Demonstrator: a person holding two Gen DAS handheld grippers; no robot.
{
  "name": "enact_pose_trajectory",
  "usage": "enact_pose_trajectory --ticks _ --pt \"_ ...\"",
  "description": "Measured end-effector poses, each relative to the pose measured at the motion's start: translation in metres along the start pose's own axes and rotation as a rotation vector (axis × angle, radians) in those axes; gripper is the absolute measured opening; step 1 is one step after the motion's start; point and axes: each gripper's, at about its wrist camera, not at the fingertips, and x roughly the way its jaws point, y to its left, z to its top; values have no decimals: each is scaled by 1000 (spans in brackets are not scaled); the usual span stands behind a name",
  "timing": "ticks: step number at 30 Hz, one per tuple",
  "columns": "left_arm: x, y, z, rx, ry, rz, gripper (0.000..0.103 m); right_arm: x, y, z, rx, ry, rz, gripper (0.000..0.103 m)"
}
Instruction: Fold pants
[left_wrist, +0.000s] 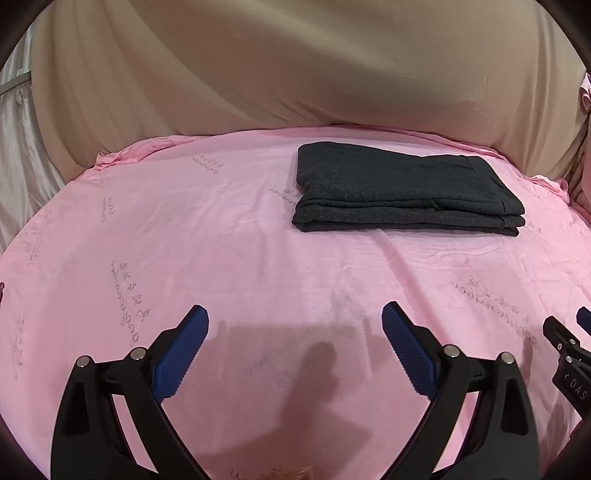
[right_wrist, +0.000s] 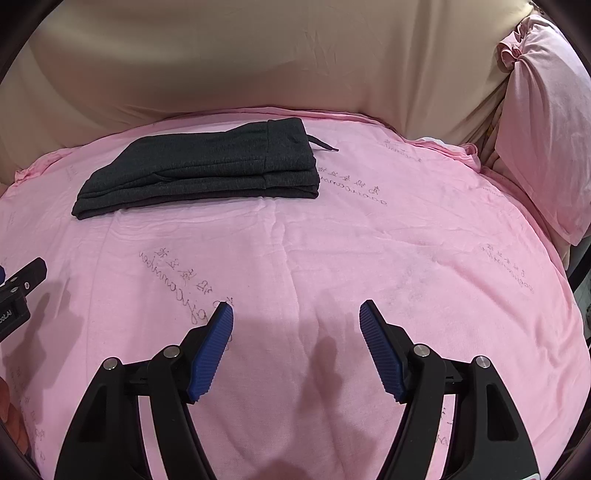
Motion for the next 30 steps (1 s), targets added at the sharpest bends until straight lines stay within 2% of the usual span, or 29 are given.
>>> enact_pose_trajectory --ticks 14,17,20,30 --pt "-2 -1 0 1 -18 -5 93 0 1 -1 -2 4 -1 70" --pt "-7 1 -1 -3 -44 -27 98 1 2 -1 -4 5 0 70" --pt "-4 5 0 -27 -29 -32 98 1 2 -1 -5 7 1 70" --pt "-7 0 0 -5 -46 -16 98 2 2 -1 -7 6 1 70"
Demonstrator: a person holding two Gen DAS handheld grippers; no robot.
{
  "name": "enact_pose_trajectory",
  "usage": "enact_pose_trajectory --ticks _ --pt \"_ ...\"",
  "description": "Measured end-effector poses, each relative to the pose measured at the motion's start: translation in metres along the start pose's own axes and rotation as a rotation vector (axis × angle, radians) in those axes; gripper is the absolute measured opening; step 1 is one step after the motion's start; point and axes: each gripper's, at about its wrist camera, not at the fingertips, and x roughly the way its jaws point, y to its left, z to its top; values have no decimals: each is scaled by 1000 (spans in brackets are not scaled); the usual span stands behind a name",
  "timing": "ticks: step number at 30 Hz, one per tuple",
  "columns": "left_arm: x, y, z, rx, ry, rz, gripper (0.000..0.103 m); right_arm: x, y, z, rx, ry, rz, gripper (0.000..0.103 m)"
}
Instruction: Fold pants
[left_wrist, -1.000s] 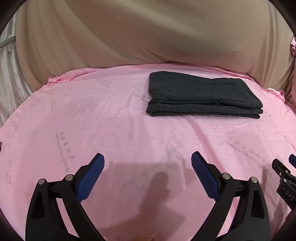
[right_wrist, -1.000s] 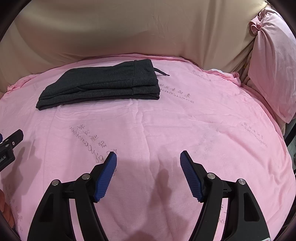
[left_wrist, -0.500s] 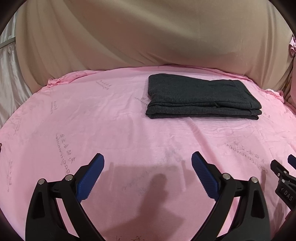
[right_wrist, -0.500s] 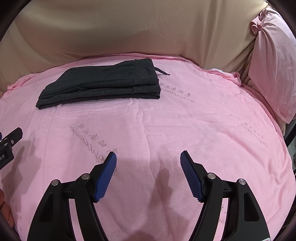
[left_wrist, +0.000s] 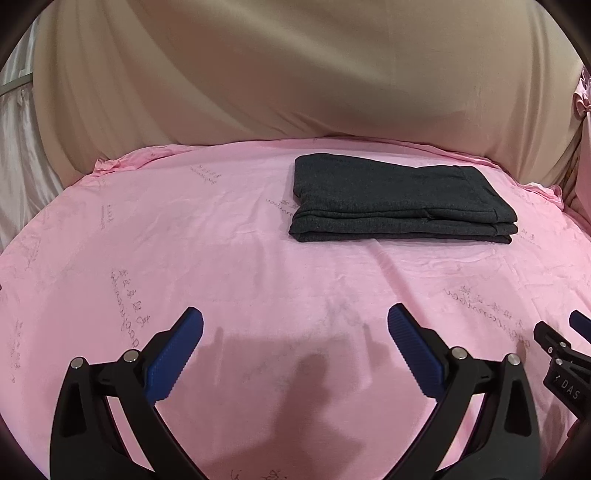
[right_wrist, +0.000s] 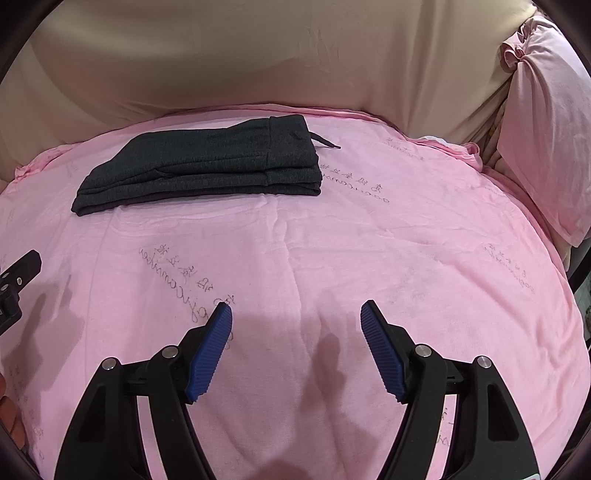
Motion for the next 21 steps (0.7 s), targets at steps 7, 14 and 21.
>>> enact_pose_trajectory --ticks 7,14,21 --pt "-1 -2 0 10 -2 4 98 0 0 1 0 1 1 70" --pt "-1 -3 -1 20 -3 9 98 0 0 1 -1 1 1 70" --pt "-1 -3 0 22 -4 12 98 0 0 1 -2 1 2 70"
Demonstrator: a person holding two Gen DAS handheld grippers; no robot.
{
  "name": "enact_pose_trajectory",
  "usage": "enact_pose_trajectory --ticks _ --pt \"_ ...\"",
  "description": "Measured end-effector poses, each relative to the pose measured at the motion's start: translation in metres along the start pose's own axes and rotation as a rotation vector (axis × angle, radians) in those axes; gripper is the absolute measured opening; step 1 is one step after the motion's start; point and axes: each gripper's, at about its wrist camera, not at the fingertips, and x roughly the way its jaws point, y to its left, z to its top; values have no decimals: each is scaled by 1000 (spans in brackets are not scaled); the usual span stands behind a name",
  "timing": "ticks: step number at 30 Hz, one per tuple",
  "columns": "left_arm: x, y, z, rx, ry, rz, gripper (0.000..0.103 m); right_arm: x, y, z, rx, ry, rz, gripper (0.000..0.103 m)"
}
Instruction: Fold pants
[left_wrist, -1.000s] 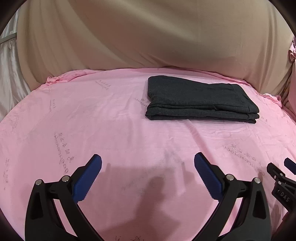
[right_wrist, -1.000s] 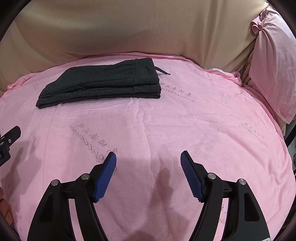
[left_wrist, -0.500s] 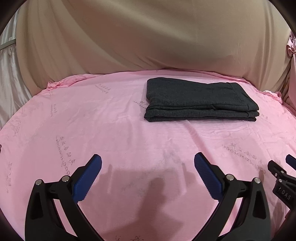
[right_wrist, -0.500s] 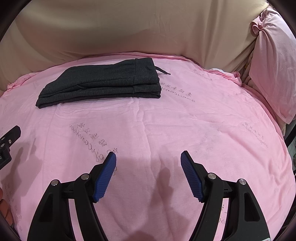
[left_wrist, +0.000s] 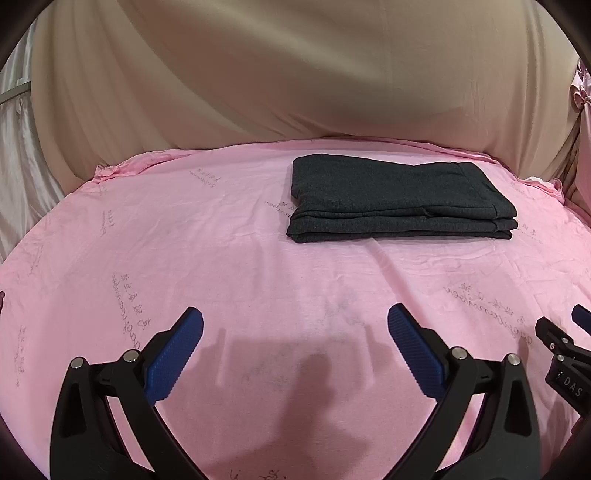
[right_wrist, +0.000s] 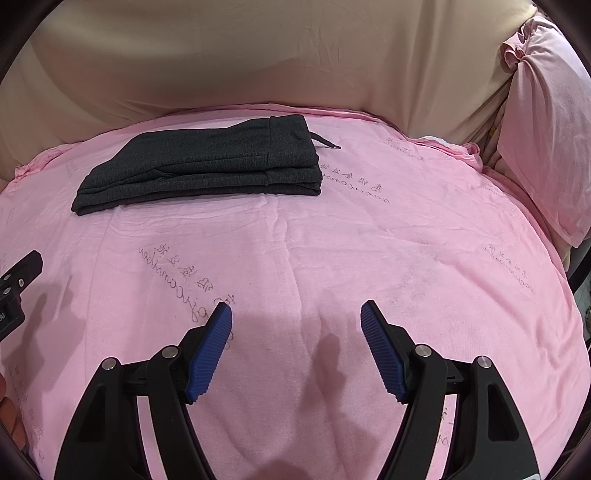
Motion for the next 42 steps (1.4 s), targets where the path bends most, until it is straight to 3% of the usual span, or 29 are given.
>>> enact_pose_trajectory --ticks 42 --pt "-1 -1 -2 23 -1 -7 98 0 0 1 -1 1 0 70"
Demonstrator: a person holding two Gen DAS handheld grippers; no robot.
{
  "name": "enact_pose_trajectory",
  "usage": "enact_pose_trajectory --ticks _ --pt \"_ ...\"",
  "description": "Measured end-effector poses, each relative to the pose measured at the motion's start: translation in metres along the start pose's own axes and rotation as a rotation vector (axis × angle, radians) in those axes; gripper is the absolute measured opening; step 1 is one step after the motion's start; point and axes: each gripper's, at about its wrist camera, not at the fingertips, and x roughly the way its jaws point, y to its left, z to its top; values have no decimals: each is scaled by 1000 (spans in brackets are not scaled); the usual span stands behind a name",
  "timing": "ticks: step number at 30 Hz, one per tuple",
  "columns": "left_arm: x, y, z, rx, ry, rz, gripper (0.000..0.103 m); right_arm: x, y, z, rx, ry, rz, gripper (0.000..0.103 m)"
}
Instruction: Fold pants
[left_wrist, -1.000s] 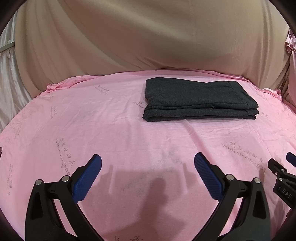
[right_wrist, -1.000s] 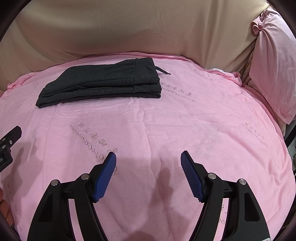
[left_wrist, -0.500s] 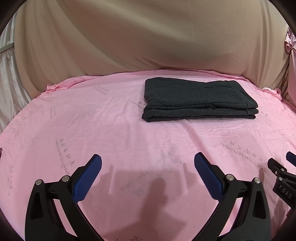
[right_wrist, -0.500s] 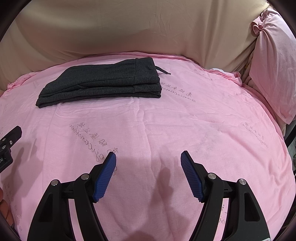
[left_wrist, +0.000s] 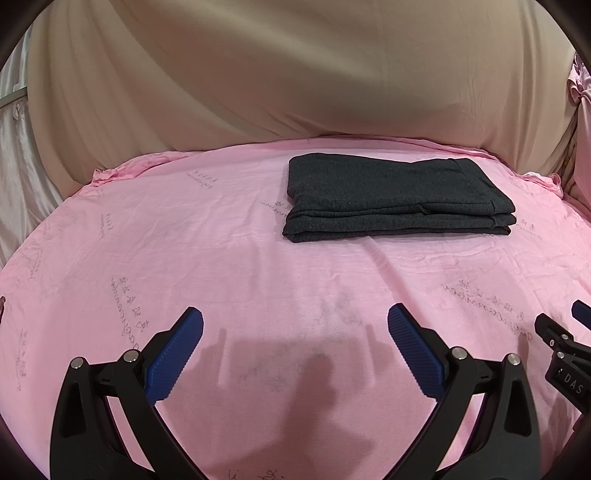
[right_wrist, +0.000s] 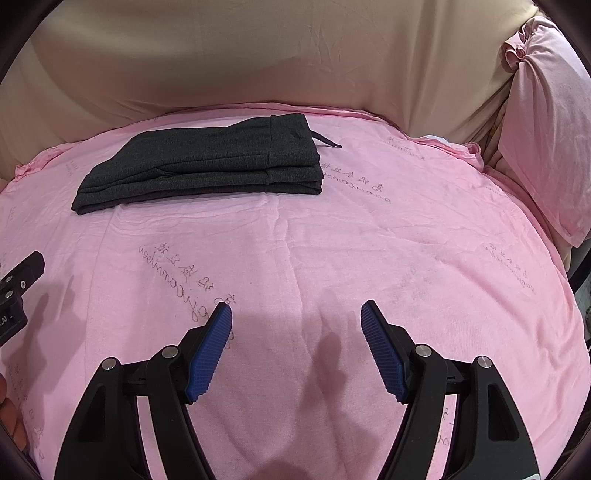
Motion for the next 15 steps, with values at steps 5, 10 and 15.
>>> enact_pose_trajectory --ticks 5,10,15 --pt "0 0 0 0 0 -1 98 0 0 0 0 0 0 70" --pt "0 0 0 0 0 -1 98 1 0 0 -1 0 1 70" --pt "5 -1 0 8 27 26 98 1 0 0 -1 1 1 70"
